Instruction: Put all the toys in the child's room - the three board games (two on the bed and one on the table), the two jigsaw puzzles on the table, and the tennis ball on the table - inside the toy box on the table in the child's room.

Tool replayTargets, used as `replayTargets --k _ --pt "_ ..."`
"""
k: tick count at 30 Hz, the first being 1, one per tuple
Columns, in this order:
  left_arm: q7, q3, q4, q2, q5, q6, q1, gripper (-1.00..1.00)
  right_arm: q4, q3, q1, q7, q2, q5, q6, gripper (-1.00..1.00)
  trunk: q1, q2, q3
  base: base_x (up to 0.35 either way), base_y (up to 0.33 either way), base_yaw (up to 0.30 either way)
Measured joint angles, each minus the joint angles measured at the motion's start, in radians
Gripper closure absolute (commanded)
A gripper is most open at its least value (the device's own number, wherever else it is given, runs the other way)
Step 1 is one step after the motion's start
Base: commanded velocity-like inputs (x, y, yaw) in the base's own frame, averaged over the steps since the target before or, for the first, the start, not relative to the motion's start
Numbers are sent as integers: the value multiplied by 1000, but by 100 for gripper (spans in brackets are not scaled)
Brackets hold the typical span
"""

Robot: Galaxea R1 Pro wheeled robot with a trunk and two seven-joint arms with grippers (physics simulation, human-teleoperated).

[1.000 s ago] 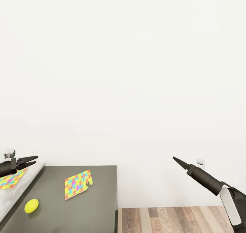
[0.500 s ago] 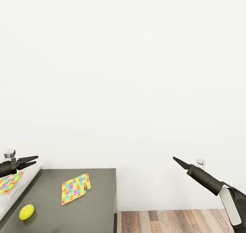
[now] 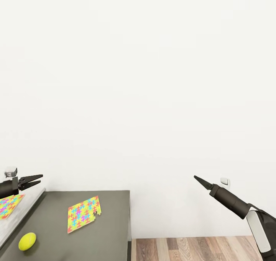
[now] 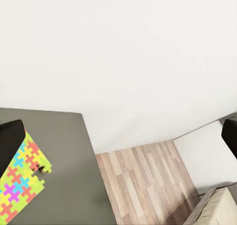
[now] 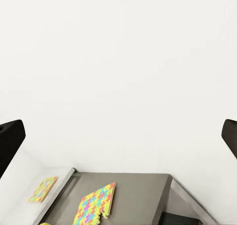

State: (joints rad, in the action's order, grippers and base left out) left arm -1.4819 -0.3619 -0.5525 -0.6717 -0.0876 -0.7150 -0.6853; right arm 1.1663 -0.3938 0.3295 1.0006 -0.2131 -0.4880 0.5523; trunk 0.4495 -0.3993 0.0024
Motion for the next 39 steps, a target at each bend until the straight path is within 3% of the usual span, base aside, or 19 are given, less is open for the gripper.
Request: replayTargets --k 28,34,39 --pt "2 1 1 2 0 -1 0 -100 1 2 0 -60 0 -3 1 -100 0 0 0 9 7 0" --pt "6 1 0 20 1 -3 0 -100 4 8 0 -72 0 2 4 -100 0 0 0 1 0 0" --pt "18 4 -1 35 3 -3 0 -100 3 42 0 -109 0 14 4 -100 0 0 0 0 0 0"
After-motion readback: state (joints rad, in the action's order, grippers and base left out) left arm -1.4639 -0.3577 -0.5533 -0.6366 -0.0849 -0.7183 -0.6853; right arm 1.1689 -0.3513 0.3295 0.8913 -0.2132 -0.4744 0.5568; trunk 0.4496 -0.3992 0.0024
